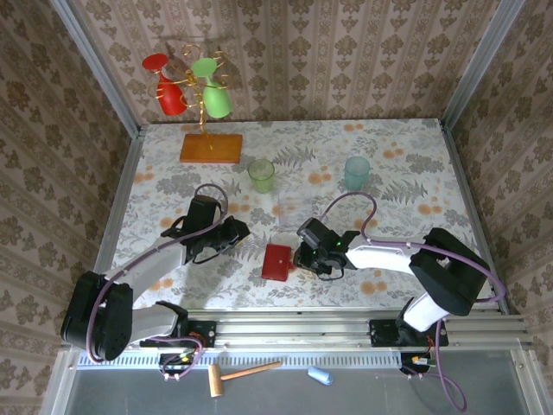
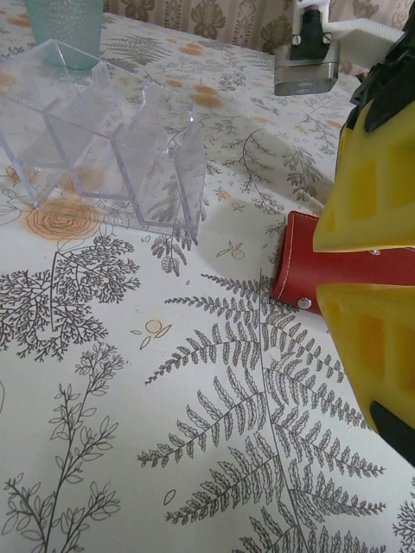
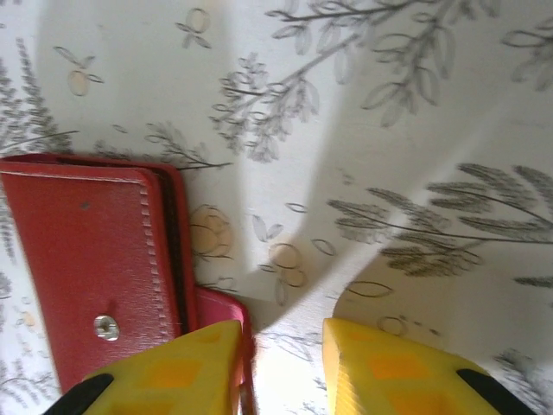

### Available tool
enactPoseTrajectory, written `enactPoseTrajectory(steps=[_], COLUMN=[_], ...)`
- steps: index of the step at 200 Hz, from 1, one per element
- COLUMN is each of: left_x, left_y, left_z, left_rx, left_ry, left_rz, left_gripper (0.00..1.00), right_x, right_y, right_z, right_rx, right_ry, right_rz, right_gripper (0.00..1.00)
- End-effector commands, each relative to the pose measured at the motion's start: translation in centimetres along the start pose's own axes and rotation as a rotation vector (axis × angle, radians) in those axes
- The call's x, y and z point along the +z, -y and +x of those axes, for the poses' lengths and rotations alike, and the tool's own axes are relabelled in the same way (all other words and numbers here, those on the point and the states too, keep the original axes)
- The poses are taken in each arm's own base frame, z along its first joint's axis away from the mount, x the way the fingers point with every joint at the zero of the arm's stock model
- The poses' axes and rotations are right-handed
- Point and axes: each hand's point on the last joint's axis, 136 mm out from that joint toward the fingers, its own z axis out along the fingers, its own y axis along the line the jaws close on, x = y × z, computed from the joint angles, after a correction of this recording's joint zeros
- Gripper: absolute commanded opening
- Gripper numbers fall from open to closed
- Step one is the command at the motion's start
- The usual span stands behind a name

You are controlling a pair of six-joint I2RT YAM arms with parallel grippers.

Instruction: Take the credit cards out of the card holder

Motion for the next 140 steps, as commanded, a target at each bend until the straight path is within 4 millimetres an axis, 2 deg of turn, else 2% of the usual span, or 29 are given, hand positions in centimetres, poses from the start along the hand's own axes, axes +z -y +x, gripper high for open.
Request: enactPoseTrajectory(steps=[1, 23, 29, 72, 140], left_x=[-0.1, 0.0, 0.4, 0.5, 0.8], left_y=[1.1, 1.0, 1.3, 1.3, 1.6], left_z=[-0.7, -0.7, 0.2, 0.1, -0.2], left_rx=[0.018, 0.016, 0.034, 0.031, 0.029], left_ry=[0.014, 0.015, -0.009, -0.009, -0.007], left_rz=[0.017, 0.017, 0.018, 0.018, 0.021], left_gripper=[0.18, 0.18, 0.18, 0.18, 0.18], right_x=[0.4, 0.7, 0.7, 0.9, -0.4], right_y=[-1.3, -1.3, -1.3, -1.1, -1.2], right_z=[-0.1, 0.0, 0.1, 0.0, -0.7], right_rx=[0.019, 0.016, 0.016, 0.019, 0.008], right_ry=[-0.011, -0.019, -0.021, -0.023, 0.006], right_rz=[-0.066, -0.065, -0.064, -0.055, -0.062], right_gripper=[0.30, 0.28, 0.27, 0.22, 0.08])
